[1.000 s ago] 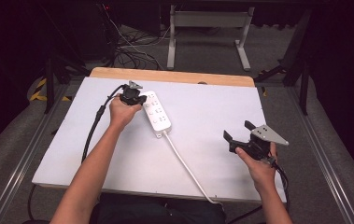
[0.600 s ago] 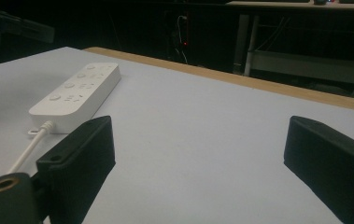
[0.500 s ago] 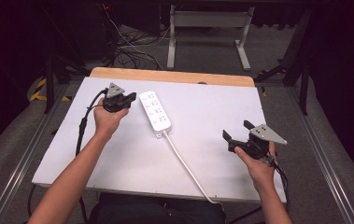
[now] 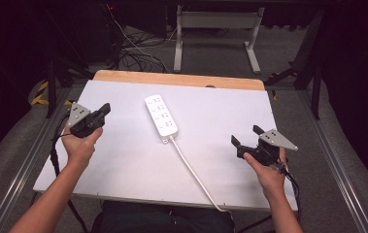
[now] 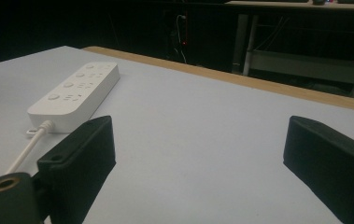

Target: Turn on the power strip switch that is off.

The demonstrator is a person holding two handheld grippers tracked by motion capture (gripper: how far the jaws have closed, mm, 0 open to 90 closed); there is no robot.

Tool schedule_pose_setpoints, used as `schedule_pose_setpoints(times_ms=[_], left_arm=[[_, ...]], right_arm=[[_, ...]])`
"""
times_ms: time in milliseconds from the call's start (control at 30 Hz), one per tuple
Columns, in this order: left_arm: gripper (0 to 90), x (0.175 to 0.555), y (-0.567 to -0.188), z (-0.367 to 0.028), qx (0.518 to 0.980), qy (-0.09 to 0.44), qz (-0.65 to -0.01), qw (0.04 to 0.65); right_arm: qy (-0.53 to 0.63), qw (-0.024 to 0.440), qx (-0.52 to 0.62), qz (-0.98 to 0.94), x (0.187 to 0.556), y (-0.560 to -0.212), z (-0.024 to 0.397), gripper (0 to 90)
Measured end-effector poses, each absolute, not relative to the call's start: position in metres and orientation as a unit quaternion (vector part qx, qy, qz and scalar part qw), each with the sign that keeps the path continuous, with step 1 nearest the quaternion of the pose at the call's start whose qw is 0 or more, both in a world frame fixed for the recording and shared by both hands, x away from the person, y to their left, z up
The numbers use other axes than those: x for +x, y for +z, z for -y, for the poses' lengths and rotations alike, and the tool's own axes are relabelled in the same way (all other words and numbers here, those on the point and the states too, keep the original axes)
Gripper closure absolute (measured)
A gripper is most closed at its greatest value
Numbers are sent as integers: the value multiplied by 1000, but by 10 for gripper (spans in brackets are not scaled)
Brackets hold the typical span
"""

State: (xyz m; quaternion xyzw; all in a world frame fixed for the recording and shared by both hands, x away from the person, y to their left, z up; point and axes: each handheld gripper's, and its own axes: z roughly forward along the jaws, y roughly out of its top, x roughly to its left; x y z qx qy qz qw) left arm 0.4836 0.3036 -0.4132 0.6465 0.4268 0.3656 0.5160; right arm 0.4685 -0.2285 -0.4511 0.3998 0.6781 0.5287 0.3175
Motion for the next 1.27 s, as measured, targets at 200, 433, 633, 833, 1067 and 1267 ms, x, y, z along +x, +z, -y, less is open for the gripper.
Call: schedule_pose_setpoints(times_ms=[200, 433, 633, 833, 1067, 1267], left_arm=[[900, 455, -416, -312, 627, 386, -436, 517], [900, 439, -416, -318, 608, 414, -441, 515], [900, 443, -420, -321, 606, 416, -447, 510], [611, 448, -420, -323, 603, 415, -456, 507], [153, 452, -423, -327, 593, 422, -475, 495], [119, 453, -424, -328, 596, 422, -474, 492]], right_arm=[[528, 319, 399, -678, 469, -451, 229, 97], [530, 319, 398, -678, 469, -450, 229, 99], [529, 319, 395, -680, 471, -451, 227, 99], [528, 321, 395, -680, 469, -451, 228, 99], [526, 323, 395, -681, 469, -451, 228, 98], [527, 320, 396, -680, 469, -451, 228, 99]])
